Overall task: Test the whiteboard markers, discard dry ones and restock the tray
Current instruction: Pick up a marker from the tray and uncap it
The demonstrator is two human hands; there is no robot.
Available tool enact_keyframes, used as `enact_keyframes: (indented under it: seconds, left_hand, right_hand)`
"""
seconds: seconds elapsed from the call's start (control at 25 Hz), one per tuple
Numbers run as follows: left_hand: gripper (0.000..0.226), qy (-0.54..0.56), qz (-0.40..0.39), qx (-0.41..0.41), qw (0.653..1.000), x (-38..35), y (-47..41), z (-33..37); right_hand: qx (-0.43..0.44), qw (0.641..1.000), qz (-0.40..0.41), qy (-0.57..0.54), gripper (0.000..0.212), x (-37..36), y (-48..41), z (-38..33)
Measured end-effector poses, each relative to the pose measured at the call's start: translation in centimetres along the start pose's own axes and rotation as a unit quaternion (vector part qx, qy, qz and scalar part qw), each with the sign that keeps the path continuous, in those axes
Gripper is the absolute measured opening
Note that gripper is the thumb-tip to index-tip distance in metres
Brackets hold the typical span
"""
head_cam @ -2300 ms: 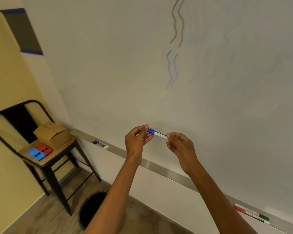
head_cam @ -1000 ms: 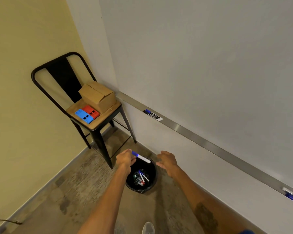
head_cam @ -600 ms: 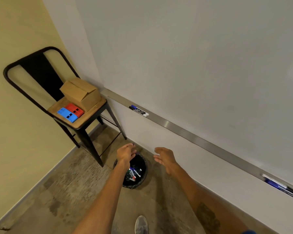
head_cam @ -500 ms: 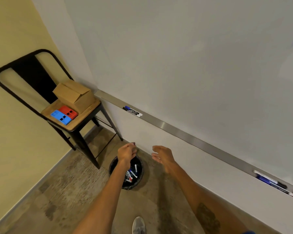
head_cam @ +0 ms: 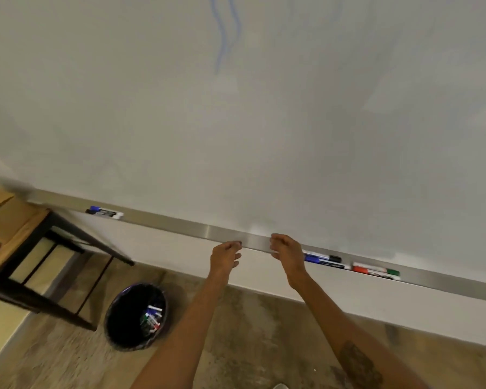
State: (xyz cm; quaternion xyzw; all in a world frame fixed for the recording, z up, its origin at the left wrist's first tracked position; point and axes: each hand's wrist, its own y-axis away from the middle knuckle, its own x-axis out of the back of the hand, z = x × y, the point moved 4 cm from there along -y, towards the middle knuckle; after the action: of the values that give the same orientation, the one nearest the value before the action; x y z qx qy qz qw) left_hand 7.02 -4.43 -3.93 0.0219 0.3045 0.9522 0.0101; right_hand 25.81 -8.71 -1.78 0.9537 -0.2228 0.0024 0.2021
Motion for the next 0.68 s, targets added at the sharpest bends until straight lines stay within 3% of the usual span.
enact_keyframes:
  seconds: [0.24, 0.44, 0.52, 0.6, 0.68]
  left_hand:
    - [0.025, -0.052, -0.066, 0.022, 0.996, -13.9, 0.9, -1.7]
    - [0.038, -0.143, -0.056, 0.01, 0.988, -19.6, 0.4, -2.1]
    - [0.042, -0.172, -0.051, 0.019, 0.984, -20.9, -0.8, -3.0]
    - [0.029, -0.202, -0.046, 0.017, 0.978, -22.0, -1.7, -3.8]
    - [0.02, -0.223, -0.037, 0.004, 0.974, -22.7, -1.1, -3.4]
  right_hand:
    - [-0.054, 0.989, 0.128, 0.044, 0.028, 15.8, -3.3, 3.6]
    - [-0.11, 0.978, 0.106, 0.142, 0.043, 21.6, -5.5, 6.8]
    - [-0.11, 0.973, 0.098, 0.176, 0.034, 22.1, -5.9, 6.9]
    - [-0.105, 0.967, 0.092, 0.214, 0.017, 22.3, -6.3, 6.6]
    - [-0.101, 0.96, 0.084, 0.249, 0.013, 22.1, -6.9, 6.5]
